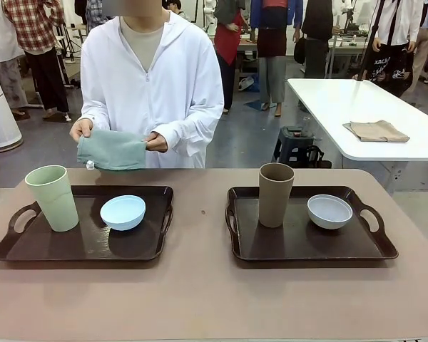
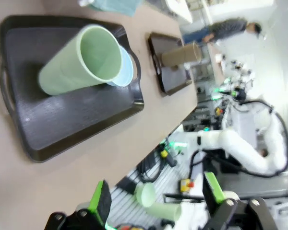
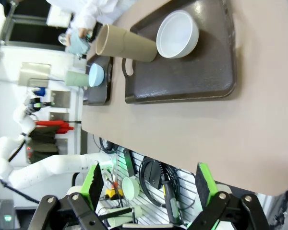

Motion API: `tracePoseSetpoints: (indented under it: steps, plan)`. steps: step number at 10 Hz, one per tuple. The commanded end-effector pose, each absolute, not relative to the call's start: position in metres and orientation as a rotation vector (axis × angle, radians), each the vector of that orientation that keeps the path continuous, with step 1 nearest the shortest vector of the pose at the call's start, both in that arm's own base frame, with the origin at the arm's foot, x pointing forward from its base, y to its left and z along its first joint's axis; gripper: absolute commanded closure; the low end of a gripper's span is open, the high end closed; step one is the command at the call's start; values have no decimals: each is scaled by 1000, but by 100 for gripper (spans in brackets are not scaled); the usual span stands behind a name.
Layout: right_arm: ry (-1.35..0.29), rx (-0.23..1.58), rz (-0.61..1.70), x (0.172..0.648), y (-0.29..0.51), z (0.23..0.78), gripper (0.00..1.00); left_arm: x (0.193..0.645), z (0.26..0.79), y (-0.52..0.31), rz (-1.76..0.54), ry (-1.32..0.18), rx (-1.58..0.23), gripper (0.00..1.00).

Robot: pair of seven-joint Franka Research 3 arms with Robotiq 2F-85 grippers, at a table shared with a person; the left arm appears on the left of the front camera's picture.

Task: Set up a tray with a mat and arrange the tableware.
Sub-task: Pick up the Picnic Bowl and Reusable plastic cup from the Handle tray in front of the human's position and hold them in the air.

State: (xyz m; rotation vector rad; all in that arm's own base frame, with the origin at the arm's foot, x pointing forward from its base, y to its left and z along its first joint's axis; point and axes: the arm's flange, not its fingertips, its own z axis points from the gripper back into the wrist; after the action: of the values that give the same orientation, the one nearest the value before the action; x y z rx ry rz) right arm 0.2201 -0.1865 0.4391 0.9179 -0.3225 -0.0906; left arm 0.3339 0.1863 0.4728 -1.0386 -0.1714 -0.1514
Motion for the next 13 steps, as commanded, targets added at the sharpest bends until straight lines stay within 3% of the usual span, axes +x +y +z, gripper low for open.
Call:
tracePoseSetpoints:
  steps: [1, 9, 11, 12, 13]
  plan:
    - [-274, 883, -70, 253, -164, 460, 0, 336, 486, 171, -349, -219, -900, 0]
    - [-234, 458, 88, 327, 62, 600, 0, 342, 539, 78, -775, -237, -339, 0]
    - [-244, 380, 78, 346, 121, 609, 0, 357, 540, 68, -837, -249, -280, 0]
    - [-224, 399, 82, 353, 131, 606, 0, 364, 539, 66, -845, -250, -335, 0]
    - [-261, 438, 119, 325, 112, 613, 0, 353, 548, 64, -805, -223, -315, 0]
